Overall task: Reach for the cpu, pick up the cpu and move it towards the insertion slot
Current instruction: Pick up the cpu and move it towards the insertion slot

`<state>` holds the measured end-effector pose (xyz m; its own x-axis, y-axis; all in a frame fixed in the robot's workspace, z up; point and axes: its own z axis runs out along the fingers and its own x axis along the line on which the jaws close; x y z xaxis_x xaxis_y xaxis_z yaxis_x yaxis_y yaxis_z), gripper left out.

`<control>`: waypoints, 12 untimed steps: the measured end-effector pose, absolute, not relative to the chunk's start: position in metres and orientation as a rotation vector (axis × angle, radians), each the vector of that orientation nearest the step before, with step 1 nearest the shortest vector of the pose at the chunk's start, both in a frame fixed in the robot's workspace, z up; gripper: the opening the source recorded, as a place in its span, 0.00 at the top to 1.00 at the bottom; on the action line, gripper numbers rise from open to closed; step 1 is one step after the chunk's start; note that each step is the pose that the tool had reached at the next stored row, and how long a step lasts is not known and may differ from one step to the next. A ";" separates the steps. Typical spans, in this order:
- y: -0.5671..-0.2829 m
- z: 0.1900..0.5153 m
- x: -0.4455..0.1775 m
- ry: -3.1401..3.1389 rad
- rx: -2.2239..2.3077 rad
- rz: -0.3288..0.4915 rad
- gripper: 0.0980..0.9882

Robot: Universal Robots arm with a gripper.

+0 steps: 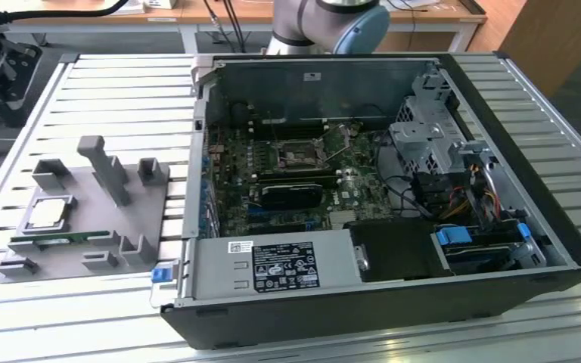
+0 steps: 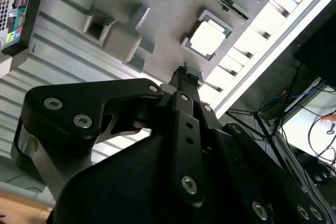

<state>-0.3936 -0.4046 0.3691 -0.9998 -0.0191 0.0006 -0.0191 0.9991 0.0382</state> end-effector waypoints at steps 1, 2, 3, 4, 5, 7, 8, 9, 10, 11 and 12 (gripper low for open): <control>-0.405 0.369 -0.397 -3.140 0.030 -0.060 0.99; -0.405 0.369 -0.401 -3.140 0.030 -0.060 0.99; -0.405 0.368 -0.406 -3.140 0.030 -0.060 0.99; -0.405 0.368 -0.410 -3.140 0.030 -0.060 0.99; -0.405 0.368 -0.415 -3.140 0.030 -0.060 0.99; -0.405 0.367 -0.424 -3.140 0.030 -0.060 0.99; -0.405 0.367 -0.428 -3.140 0.030 -0.060 0.99; -0.405 0.367 -0.433 -3.140 0.030 -0.060 0.99; -0.405 0.366 -0.437 -3.140 0.030 -0.060 0.99; -0.405 0.366 -0.438 -3.140 0.030 -0.060 0.99; -0.405 0.366 -0.438 -3.140 0.030 -0.059 0.99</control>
